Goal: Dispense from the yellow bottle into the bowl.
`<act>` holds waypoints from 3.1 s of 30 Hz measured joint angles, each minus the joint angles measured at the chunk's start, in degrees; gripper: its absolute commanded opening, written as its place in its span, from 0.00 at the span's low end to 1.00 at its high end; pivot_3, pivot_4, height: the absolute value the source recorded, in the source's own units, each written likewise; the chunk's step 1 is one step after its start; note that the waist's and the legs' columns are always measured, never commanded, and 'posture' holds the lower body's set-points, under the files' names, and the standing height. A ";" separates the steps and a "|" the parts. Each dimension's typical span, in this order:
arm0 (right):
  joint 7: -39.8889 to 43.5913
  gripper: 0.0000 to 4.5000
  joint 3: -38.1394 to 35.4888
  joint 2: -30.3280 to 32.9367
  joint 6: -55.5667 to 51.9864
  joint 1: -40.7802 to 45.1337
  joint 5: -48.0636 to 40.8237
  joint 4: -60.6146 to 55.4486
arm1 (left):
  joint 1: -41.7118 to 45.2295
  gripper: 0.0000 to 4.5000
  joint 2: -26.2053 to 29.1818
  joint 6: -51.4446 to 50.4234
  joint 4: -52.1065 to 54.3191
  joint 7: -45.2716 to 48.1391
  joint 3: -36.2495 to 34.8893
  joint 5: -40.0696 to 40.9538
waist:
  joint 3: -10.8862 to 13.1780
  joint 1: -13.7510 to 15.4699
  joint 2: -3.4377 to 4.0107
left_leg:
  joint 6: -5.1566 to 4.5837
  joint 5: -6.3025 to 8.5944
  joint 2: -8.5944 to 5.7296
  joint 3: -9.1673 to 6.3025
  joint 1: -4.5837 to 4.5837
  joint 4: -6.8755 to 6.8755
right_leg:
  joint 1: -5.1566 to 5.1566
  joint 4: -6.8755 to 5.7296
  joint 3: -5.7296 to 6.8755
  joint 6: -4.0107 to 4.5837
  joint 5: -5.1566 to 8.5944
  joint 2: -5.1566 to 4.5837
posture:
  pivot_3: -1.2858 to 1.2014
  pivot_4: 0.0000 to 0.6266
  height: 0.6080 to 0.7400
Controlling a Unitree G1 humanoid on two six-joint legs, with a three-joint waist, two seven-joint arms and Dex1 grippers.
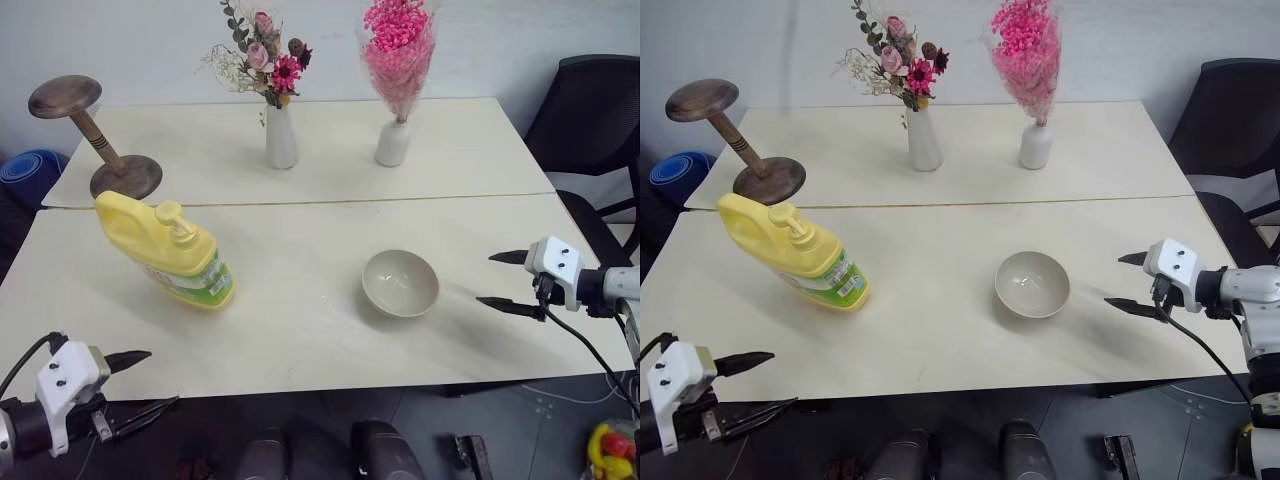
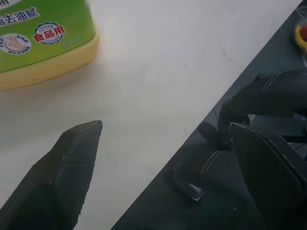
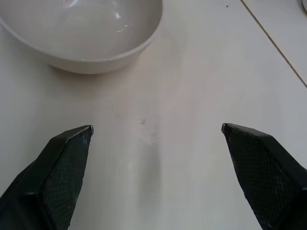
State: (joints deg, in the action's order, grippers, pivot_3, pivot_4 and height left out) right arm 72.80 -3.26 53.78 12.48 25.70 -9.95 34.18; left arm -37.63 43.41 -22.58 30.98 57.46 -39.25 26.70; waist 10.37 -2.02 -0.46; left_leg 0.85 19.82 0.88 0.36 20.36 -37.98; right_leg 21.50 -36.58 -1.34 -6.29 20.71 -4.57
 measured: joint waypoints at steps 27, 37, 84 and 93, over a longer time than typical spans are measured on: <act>-26.26 1.00 8.45 -9.73 -37.98 -20.25 -0.95 -56.58 | 29.14 1.00 19.58 -21.98 9.16 -3.31 4.46 31.47 | 0.00 0.36 0.00 | 0.28 -0.21 -0.06 -0.37 0.02 0.00 | 0.04 -0.34 0.21 0.06 0.02 0.02 | 0.52 0.24 1.00; -32.31 0.65 16.56 -15.48 -41.08 -15.84 6.63 -54.16 | 39.04 1.00 24.90 -20.79 4.01 2.94 14.69 27.70 | 0.00 0.31 0.00 | 0.26 -0.19 -0.09 -0.35 0.17 0.06 | 0.20 -0.28 0.24 0.12 0.05 0.07 | 0.52 0.24 1.00; 3.92 0.00 37.20 -38.29 -30.75 40.06 6.03 -29.99 | 52.44 0.67 37.40 -19.48 -31.86 15.97 3.08 20.12 | 0.22 -1.49 -0.68 | 0.48 -0.42 -0.08 -0.49 1.15 -0.23 | 1.41 -1.37 1.06 0.24 0.10 -0.14 | 0.52 0.24 1.00; 7.55 0.00 38.92 -41.99 -26.20 45.93 8.71 -21.13 | 57.84 0.26 31.55 -16.17 -30.61 13.18 10.36 17.71 | 0.23 -4.25 -0.71 | 0.57 -0.47 -0.04 -0.35 1.18 -0.26 | 1.83 -1.87 1.21 0.23 0.09 -0.08 | 0.52 0.24 1.00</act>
State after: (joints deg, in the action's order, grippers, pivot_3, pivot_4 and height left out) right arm 80.35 35.66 11.79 -13.72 71.63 -1.24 13.05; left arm 20.21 74.96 -38.75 0.37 70.64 -28.89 44.41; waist 10.60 -6.26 -1.17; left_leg 1.41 19.35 0.85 0.02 21.54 -38.24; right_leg 23.33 -38.46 -0.13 -6.06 20.80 -4.65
